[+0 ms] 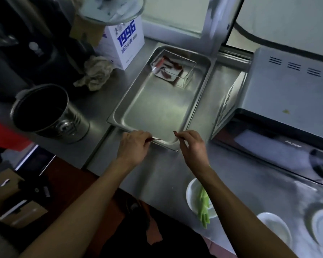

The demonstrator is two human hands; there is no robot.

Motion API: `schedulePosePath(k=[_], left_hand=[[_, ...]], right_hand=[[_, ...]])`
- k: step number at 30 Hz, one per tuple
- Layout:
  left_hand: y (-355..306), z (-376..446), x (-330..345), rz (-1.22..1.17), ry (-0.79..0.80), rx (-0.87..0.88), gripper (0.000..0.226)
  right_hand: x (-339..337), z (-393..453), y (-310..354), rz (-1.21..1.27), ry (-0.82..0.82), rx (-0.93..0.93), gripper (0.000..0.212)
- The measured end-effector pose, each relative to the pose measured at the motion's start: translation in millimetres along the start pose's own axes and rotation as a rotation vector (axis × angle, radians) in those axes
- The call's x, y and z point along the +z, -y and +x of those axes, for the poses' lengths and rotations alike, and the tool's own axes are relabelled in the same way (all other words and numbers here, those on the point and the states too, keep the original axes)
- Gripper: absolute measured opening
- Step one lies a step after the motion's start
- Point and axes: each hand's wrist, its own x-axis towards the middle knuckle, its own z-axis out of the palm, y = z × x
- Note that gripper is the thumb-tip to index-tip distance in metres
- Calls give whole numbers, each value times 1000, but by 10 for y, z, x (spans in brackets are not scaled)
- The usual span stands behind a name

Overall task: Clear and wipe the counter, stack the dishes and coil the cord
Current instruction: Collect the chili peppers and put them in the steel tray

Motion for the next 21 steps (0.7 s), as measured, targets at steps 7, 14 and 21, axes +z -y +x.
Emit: schedulePosePath(k=[7,14,21], left_hand=[[132,508,124,-53,58,64,10],[488,1126,208,-199,116,146,7],[658,1786,257,-360,127,125,10]], right_hand=[[144,232,-121,-26,-40,90,17],[288,612,10,-134,-86,185,18],[403,1058,109,-199,-198,316,18]])
